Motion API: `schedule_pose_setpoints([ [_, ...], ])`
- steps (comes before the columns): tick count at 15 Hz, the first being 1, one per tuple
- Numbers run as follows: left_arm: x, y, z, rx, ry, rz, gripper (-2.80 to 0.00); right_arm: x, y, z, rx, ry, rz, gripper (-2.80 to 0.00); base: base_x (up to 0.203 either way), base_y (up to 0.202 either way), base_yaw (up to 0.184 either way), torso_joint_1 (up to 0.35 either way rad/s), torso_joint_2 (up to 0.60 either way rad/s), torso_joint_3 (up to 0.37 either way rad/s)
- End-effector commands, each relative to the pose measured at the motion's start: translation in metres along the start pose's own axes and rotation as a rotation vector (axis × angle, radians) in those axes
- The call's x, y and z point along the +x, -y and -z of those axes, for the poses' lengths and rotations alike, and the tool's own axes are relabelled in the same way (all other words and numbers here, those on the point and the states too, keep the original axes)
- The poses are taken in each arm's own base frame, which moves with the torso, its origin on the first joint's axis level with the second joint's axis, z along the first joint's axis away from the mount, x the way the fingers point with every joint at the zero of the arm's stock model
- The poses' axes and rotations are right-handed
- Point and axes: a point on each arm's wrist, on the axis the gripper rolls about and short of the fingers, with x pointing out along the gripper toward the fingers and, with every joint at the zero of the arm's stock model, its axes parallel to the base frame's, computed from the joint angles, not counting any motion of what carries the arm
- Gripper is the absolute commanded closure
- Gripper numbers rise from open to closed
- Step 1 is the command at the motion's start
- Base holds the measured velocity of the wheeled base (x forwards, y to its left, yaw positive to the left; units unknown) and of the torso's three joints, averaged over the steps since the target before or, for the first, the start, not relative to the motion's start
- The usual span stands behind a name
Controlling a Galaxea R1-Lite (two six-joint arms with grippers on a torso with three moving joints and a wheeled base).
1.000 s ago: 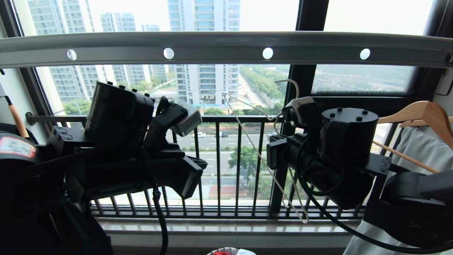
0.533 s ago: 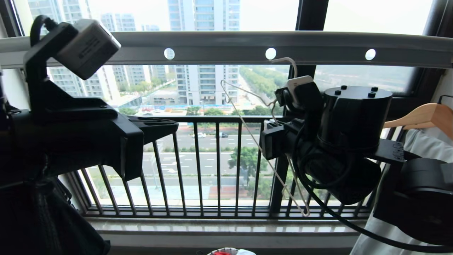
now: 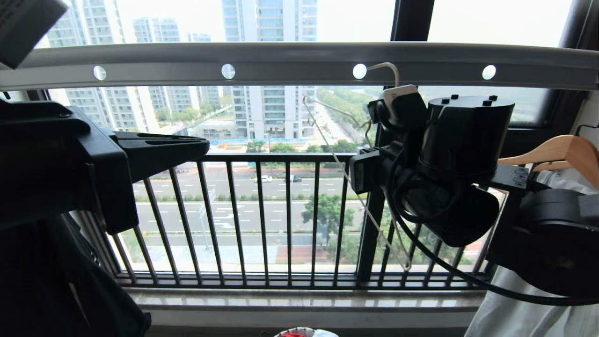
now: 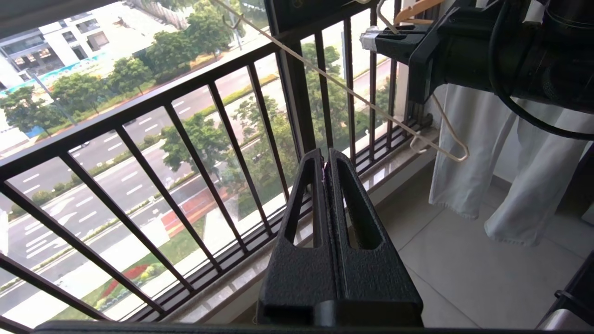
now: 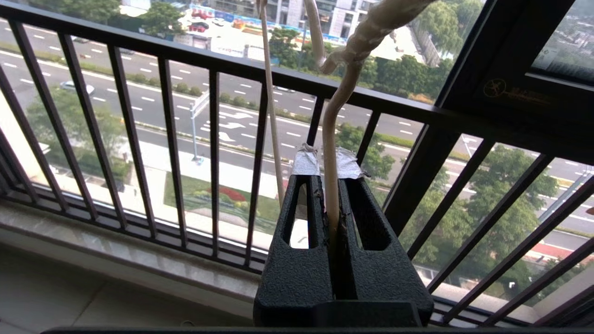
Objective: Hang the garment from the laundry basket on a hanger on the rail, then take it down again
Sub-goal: Hang the clothes rack on the clothesline
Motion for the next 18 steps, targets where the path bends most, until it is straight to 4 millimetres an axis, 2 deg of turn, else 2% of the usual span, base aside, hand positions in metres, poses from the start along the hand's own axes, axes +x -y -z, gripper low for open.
schedule_pose_setpoints([
  [1,-0.004,0.0,0.0,0.003,0.007,0.003,0.0,0.016,0.002,0.008,-0.017,-0.02,0.03,0.0,0.0,0.0,0.0,0.0,0.0,0.0],
  [5,-0.007,0.0,-0.001,0.006,0.014,0.003,0.0,0.035,0.0,0.015,-0.054,-0.033,0.05,0.0,0.0,0.0,0.0,0.0,0.0,0.0],
  [14,-0.008,0.0,0.0,0.007,0.016,0.004,0.0,0.046,-0.004,0.006,-0.105,-0.003,0.055,0.0,0.0,0.0,0.0,0.0,0.0,0.0],
  [18,-0.011,0.0,-0.001,0.009,0.023,0.005,0.0,0.058,-0.002,0.004,-0.131,-0.002,0.075,0.0,0.0,0.0,0.0,0.0,0.0,0.0],
])
